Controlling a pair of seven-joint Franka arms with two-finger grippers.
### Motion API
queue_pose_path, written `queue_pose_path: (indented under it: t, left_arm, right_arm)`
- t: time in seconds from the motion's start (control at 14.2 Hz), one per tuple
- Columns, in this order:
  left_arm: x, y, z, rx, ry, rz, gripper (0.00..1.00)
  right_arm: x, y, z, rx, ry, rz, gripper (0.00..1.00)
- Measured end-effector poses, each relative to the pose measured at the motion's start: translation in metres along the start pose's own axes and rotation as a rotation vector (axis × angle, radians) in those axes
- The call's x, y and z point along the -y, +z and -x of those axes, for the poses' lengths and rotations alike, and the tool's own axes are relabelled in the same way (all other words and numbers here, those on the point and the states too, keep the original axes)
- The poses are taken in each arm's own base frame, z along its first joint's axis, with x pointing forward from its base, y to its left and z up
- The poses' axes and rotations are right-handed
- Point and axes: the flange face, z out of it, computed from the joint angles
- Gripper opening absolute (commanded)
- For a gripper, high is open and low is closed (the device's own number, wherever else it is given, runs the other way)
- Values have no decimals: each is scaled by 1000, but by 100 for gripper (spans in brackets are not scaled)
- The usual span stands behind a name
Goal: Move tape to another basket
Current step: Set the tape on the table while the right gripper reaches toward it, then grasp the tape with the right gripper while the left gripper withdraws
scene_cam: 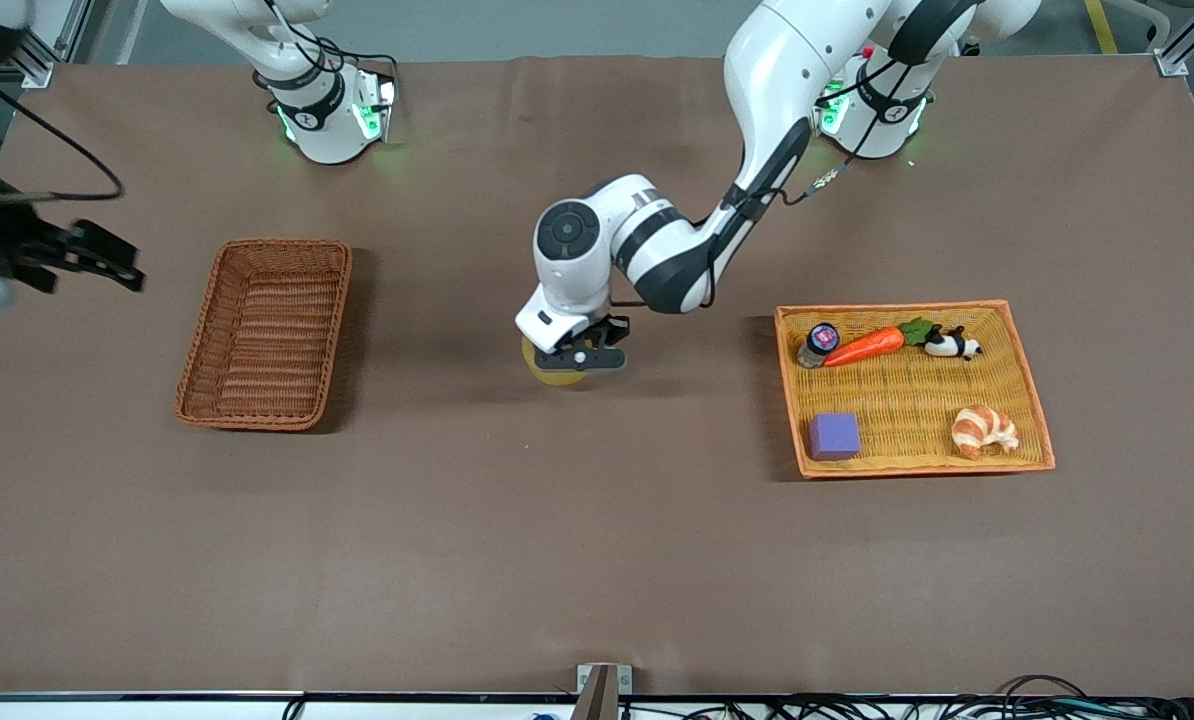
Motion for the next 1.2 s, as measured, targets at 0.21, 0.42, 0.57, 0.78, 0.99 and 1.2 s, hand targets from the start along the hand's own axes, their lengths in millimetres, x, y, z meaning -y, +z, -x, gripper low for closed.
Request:
queue_pose_path:
  t: [0.21, 0.42, 0.57, 0.78, 0.99, 1.2]
  left_arm:
    - [-16, 15, 14, -6, 26, 22, 6]
    - [-29, 55, 27, -8, 47, 50, 44]
    - [-29, 68, 25, -5, 37, 66, 93]
    - [-26, 36, 8, -9, -5, 101, 100]
    - [-8, -34, -9, -45, -51, 107, 100]
    - [50, -98, -35, -85, -80, 105, 100]
  right_arm:
    - [57, 43, -7, -14, -4, -6, 100]
    - [130, 87, -7, -15, -5, -9, 100]
    - [152, 112, -13, -12, -23, -9, 100]
    - [166, 143, -23, -6, -32, -8, 100]
    - [187, 173, -21, 3, -57, -8, 100]
    - [233, 223, 5, -13, -46, -17, 100]
